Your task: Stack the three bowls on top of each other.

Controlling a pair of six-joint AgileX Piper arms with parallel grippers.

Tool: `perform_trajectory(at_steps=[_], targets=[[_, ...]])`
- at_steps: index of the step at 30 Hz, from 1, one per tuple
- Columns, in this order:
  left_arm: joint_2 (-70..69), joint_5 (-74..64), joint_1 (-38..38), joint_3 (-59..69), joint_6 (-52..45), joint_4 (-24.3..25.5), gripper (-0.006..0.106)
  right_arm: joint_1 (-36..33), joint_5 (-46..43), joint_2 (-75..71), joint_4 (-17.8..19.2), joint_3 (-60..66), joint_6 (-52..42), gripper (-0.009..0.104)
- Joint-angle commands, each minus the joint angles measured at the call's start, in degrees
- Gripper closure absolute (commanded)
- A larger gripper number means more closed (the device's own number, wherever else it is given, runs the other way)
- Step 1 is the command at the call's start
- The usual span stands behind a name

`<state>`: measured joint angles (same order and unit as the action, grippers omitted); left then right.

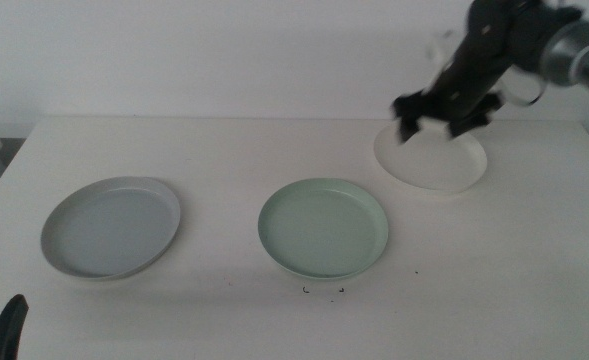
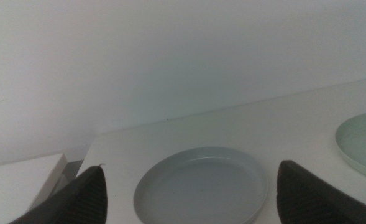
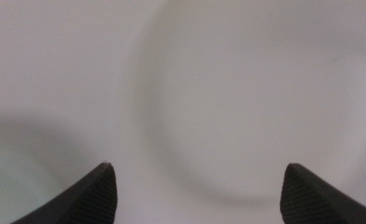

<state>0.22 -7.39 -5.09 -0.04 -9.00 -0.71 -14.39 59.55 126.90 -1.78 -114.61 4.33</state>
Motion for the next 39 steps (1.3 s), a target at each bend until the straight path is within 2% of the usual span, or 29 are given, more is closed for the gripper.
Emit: perform_trajectory(at_steps=[1,5,10,20,24,28,33,39], targets=[[-0.22,0.79,-0.06,0.04,0.25,-0.09,0.007,3.36,0.94,1.7,4.84,-4.27,2.15,0.029],[-0.22,0.79,-0.06,0.04,0.25,-0.09,0.007,8.8,0.82,6.69,3.76,-10.66,2.34,0.032],[-0.22,0.79,-0.06,0.04,0.25,-0.09,0.007,12.56,0.82,13.11,0.45,-16.16,1.61,0.033],[-0.22,0.79,-0.06,0.04,0.25,-0.09,0.007,13.27,0.29,19.5,-0.41,-17.35,0.56,0.046],[-0.22,0.79,-0.06,0.04,0.25,-0.09,0.007,13.27,0.18,20.57,-1.89,-17.35,0.36,0.065],[-0.22,0.79,-0.06,0.04,0.25,-0.09,0.007,13.27,-0.83,20.27,-2.01,-17.44,0.23,0.098],[-0.22,0.79,-0.06,0.04,0.25,-0.09,0.007,13.27,-0.25,16.92,-2.54,-17.7,-1.14,0.097],[-0.22,0.79,-0.06,0.04,0.25,-0.09,0.007,12.68,2.15,7.18,-8.0,-15.75,-6.22,0.097]])
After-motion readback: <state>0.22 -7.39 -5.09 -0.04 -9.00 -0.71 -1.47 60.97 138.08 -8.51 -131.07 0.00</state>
